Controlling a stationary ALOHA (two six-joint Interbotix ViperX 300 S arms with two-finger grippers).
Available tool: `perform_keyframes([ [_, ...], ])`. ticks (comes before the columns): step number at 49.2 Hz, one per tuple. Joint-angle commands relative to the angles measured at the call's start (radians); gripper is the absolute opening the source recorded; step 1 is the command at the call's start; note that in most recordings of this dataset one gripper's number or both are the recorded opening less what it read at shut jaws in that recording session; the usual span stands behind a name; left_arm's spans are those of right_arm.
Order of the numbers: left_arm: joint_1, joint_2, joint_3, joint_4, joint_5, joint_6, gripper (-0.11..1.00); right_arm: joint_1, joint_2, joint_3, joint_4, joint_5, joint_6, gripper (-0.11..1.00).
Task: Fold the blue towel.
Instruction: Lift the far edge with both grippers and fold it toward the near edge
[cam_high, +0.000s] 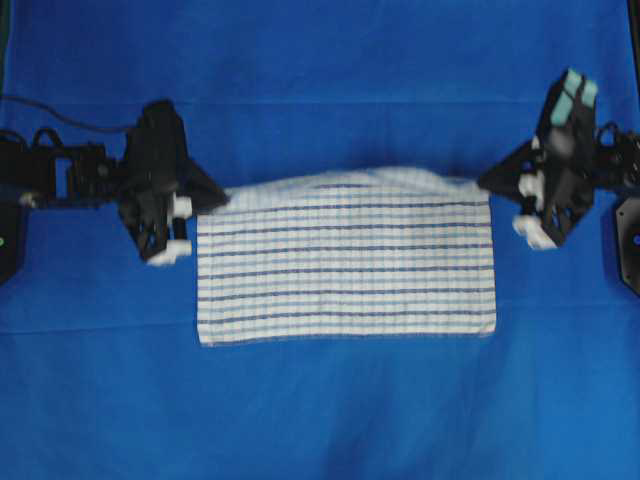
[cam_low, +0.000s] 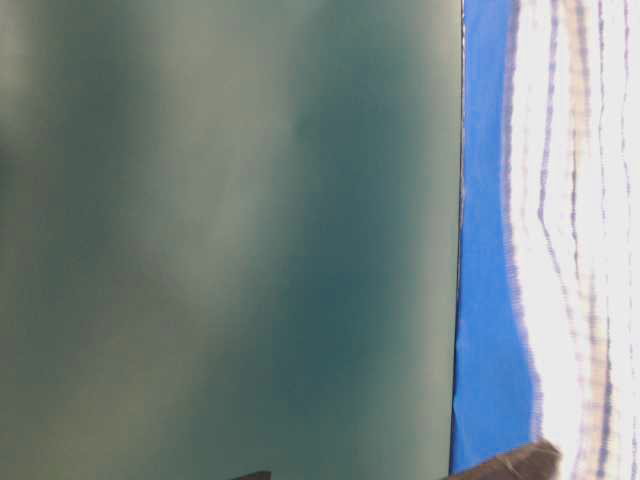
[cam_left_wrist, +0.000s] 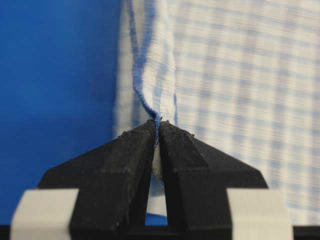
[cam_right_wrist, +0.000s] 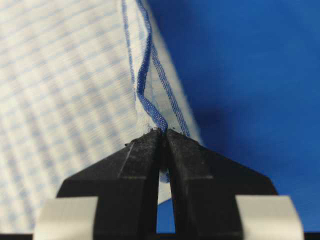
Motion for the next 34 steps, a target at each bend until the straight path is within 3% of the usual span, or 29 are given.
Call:
perform_keyframes([
  [1,-0.052,-0.021,-0.015,0.000,-0.002,-0.025,0.02,0.066,-0.028,-0.002,0.005,0.011,0.029,0.05],
  [19,-0.275,-0.011,-0.034,0.000,-0.002,-0.201,0.02,0.302,-0.025,0.002,0.005,0.048,0.164,0.05],
  [34,-0.350,-0.003,-0.037,0.002,-0.002,-0.264,0.02,0.442,0.015,-0.011,0.005,0.034,0.250,0.05],
])
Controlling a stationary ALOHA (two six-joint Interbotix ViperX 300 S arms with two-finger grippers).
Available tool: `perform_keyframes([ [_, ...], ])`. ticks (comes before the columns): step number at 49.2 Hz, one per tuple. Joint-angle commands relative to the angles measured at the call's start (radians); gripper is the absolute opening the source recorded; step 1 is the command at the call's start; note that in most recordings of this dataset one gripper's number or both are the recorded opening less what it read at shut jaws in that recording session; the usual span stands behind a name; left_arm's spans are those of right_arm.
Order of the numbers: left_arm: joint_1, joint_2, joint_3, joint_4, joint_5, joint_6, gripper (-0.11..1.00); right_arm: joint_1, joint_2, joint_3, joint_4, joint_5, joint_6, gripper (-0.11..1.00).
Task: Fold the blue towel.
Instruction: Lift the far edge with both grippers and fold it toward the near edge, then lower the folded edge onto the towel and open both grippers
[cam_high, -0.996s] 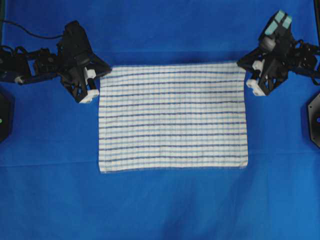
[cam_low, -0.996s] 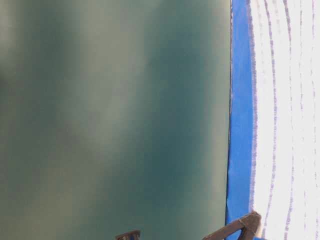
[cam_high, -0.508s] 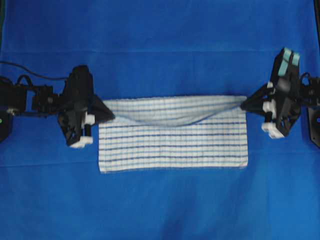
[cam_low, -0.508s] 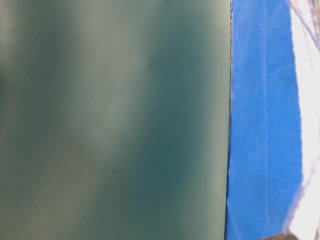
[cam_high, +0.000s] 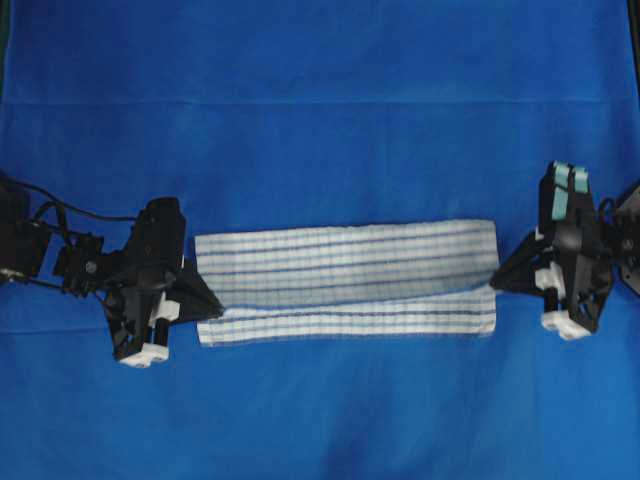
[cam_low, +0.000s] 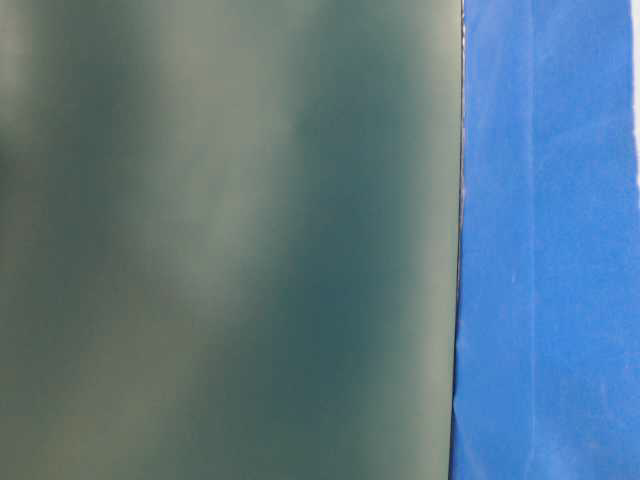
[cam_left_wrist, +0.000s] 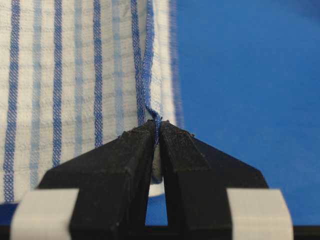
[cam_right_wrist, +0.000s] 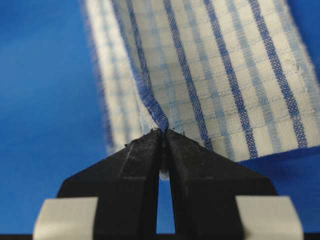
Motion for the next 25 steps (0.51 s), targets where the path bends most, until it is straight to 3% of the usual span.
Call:
perform_keyframes([
  [1,-0.014,-0.003,-0.018,0.003,-0.005,-0.002,0.02,0.025,0.015,-0.025,0.003,-0.014,0.015,0.05],
  [25,-0.015,-0.002,-0.021,0.003,0.095,0.000,0.02,0.057,0.133,-0.087,0.002,-0.038,0.032,0.05],
])
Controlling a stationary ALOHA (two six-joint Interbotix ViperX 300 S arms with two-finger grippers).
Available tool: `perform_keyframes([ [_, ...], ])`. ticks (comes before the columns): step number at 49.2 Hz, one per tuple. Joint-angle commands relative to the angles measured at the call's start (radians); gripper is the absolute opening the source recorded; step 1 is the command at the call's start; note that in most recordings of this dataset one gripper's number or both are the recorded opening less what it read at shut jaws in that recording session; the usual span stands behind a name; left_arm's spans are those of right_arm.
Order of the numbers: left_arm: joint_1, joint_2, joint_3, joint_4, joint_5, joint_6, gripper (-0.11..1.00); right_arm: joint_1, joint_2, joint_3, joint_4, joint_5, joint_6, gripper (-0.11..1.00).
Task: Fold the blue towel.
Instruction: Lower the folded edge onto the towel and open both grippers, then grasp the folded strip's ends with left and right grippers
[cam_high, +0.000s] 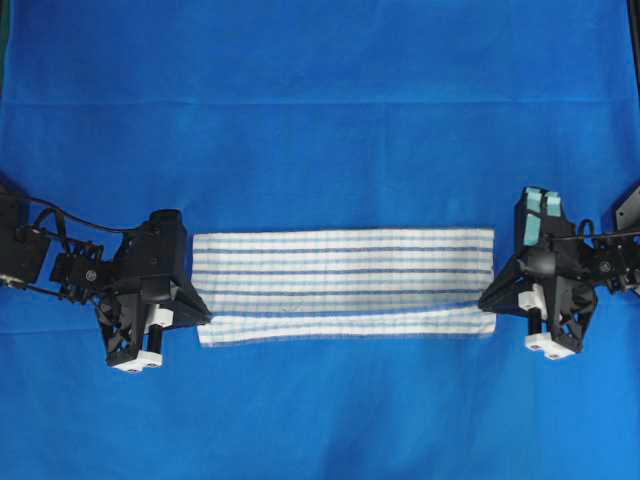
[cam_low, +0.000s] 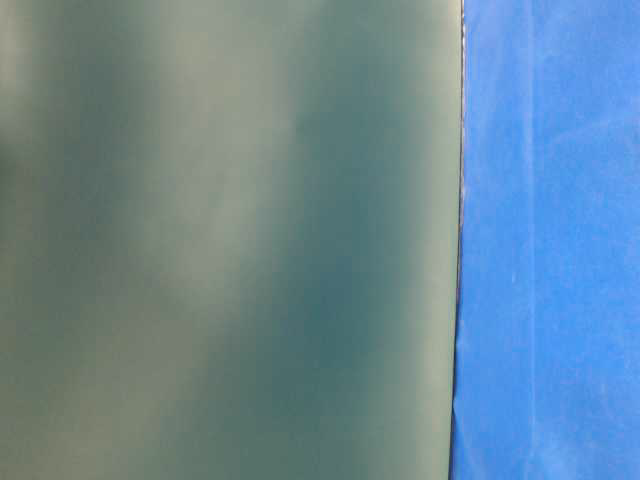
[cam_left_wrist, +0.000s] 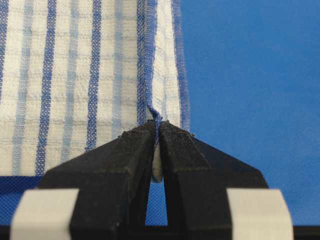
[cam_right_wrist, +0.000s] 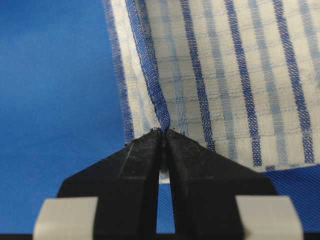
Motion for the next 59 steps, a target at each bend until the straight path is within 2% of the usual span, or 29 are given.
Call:
perform_keyframes([
  [1,0.003,-0.006,-0.021,0.000,-0.002,0.002,0.02,0.006,0.008,-0.026,0.003,-0.008,0.002,0.05],
  [18,0.018,-0.006,-0.031,0.000,-0.002,0.002,0.04,0.008,0.020,-0.046,0.005,0.002,0.012,0.06],
  [20,0.018,-0.006,-0.034,0.000,-0.002,0.002,0.06,0.009,0.020,-0.051,0.005,0.006,0.012,0.06],
  [24,0.018,-0.006,-0.046,0.000,-0.002,0.002,0.22,0.011,0.018,-0.064,0.005,0.029,0.012,0.07],
  [26,0.020,-0.008,-0.052,0.002,0.000,0.002,0.32,0.009,0.012,-0.072,0.003,0.043,0.011,0.15],
  [32,0.018,-0.012,-0.069,0.002,0.008,0.014,0.66,0.009,-0.014,-0.092,-0.012,0.095,-0.002,0.52],
  [35,0.023,-0.020,-0.075,0.002,0.018,0.021,0.75,0.005,-0.034,-0.098,-0.031,0.121,0.000,0.66],
  [37,0.028,-0.028,-0.078,0.000,0.028,0.026,0.76,0.000,-0.049,-0.098,-0.043,0.140,-0.002,0.69],
  [42,0.048,-0.049,-0.078,0.002,0.060,0.043,0.75,-0.031,-0.091,-0.091,-0.069,0.170,0.000,0.63],
  [52,0.107,-0.084,-0.072,0.002,0.104,0.069,0.75,-0.138,-0.146,-0.067,-0.132,0.204,0.000,0.63],
  [59,0.135,-0.084,-0.072,0.000,0.118,0.077,0.75,-0.189,-0.146,-0.067,-0.156,0.219,0.000,0.63],
])
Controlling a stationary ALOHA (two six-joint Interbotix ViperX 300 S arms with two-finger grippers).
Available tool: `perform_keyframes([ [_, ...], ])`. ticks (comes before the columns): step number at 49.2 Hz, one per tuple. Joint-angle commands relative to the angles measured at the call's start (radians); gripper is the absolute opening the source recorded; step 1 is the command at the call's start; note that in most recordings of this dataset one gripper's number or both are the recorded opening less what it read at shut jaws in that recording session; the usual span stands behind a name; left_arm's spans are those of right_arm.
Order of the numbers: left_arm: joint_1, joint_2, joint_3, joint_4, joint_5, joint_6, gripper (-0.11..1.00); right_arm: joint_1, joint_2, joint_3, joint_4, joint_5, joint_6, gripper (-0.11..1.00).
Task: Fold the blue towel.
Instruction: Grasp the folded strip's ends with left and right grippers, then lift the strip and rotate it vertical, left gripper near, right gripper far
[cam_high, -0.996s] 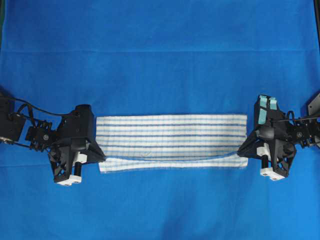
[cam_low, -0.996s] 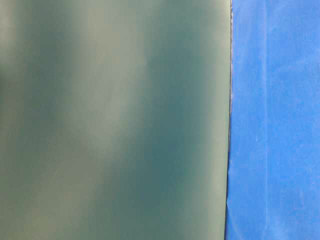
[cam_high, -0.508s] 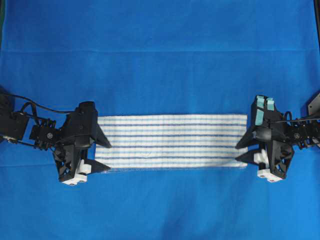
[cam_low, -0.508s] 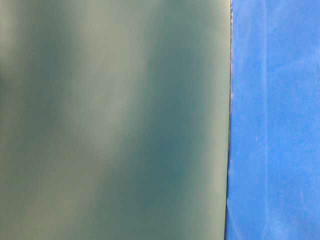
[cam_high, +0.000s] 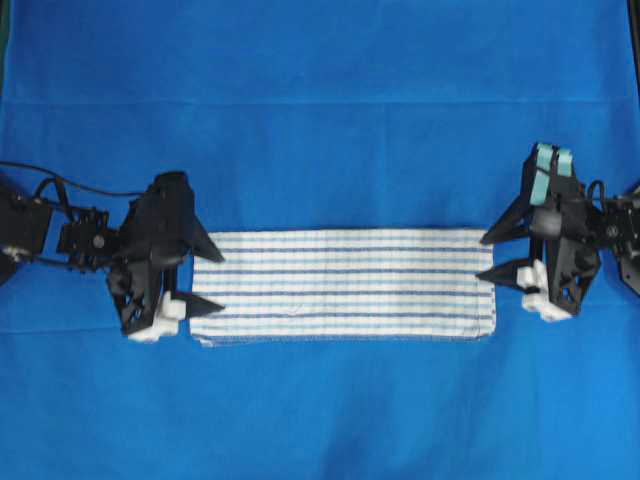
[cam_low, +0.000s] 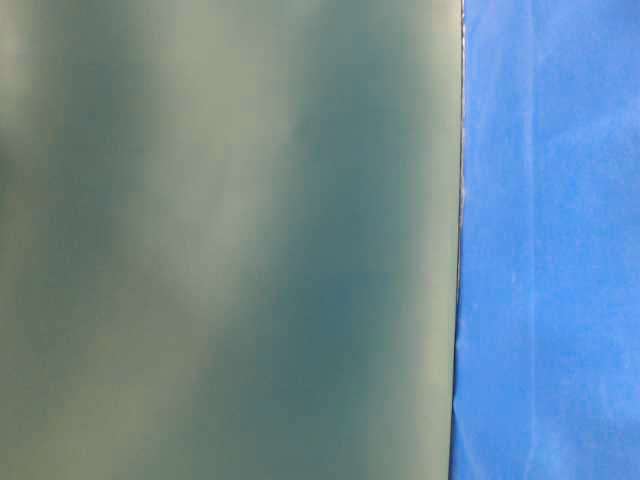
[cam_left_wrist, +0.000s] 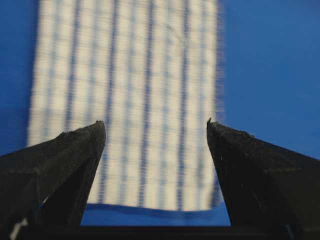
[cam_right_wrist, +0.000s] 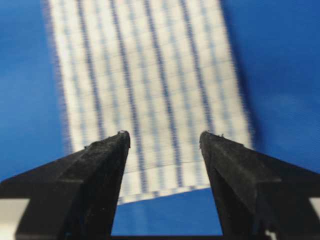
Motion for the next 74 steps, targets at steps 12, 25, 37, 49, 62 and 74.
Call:
perform_keyframes([
  [12,0.055,0.003,-0.011,0.003,0.015,0.006,0.75,-0.055,0.023,-0.006,-0.034,0.005,-0.003,0.63],
  [25,0.132,0.132,-0.002,0.006,-0.017,0.026,0.75,-0.149,0.167,0.006,-0.067,-0.054,-0.003,0.63],
  [37,0.156,0.204,0.009,0.006,-0.043,0.049,0.75,-0.158,0.262,0.002,-0.074,-0.101,-0.003,0.63],
  [49,0.166,0.196,0.029,0.006,-0.040,0.049,0.74,-0.158,0.268,0.000,-0.074,-0.100,-0.002,0.62],
  [62,0.160,0.195,0.025,0.006,0.021,0.052,0.42,-0.158,0.265,0.002,-0.074,-0.098,-0.009,0.19],
  [74,0.155,0.190,0.021,0.006,0.043,0.054,0.01,-0.158,0.238,0.015,-0.075,-0.097,-0.014,0.02],
])
